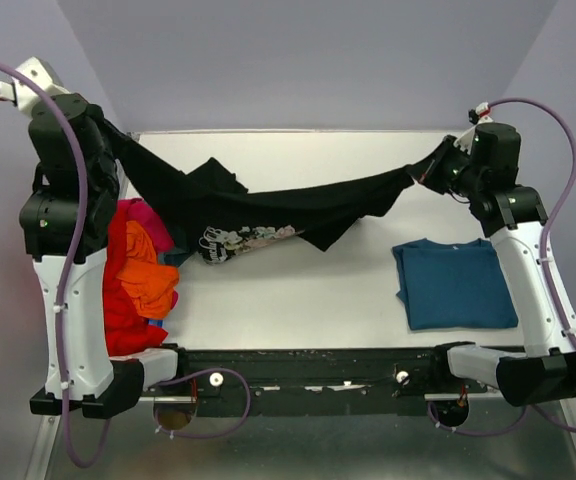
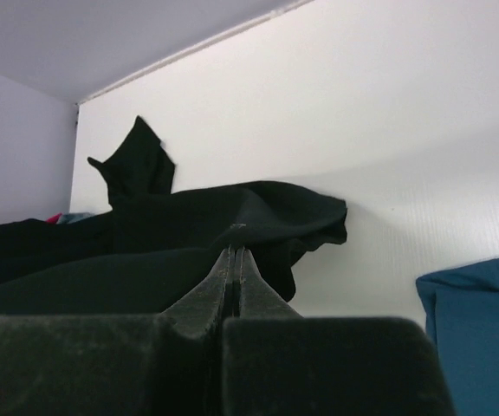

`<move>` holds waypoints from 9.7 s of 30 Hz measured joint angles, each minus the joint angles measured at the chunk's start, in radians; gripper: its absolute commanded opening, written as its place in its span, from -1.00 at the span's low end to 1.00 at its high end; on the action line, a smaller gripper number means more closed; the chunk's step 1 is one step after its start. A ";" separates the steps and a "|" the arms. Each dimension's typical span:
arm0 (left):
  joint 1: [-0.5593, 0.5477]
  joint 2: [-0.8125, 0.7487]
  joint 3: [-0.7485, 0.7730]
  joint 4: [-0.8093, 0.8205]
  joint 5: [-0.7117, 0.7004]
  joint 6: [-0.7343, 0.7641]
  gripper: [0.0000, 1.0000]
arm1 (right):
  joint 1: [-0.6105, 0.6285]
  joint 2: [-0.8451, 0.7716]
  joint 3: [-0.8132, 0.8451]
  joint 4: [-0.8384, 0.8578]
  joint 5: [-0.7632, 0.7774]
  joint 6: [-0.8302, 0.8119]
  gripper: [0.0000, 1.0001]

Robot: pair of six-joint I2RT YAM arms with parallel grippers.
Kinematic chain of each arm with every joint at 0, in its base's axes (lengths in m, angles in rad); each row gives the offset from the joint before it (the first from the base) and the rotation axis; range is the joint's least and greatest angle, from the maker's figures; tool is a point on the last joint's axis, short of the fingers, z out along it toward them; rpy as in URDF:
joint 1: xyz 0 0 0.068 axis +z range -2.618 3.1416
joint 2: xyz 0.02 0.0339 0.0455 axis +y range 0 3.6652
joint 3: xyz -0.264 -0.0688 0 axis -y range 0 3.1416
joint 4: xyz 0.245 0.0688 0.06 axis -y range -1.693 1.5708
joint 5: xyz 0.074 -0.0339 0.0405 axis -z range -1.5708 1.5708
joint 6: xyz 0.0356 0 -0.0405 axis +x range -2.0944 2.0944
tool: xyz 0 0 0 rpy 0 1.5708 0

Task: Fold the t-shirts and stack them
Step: Flatten out the tshirt, then fold the flattened tshirt in 1/3 of the way

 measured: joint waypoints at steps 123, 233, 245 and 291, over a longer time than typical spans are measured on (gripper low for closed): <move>0.003 0.151 -0.479 0.157 0.074 -0.117 -1.00 | 0.038 0.220 -0.130 0.047 -0.179 0.208 -0.99; -0.109 -0.018 -0.996 0.599 0.047 -0.265 -1.00 | -0.394 0.169 -0.692 0.412 -0.384 0.331 -0.99; -0.109 0.214 -0.742 0.615 0.003 -0.208 -1.00 | -0.358 0.354 -0.478 0.430 -0.350 0.370 -0.99; -0.109 0.740 -0.425 1.005 0.170 0.110 -1.00 | -0.320 0.718 -0.151 0.422 -0.348 0.397 -0.99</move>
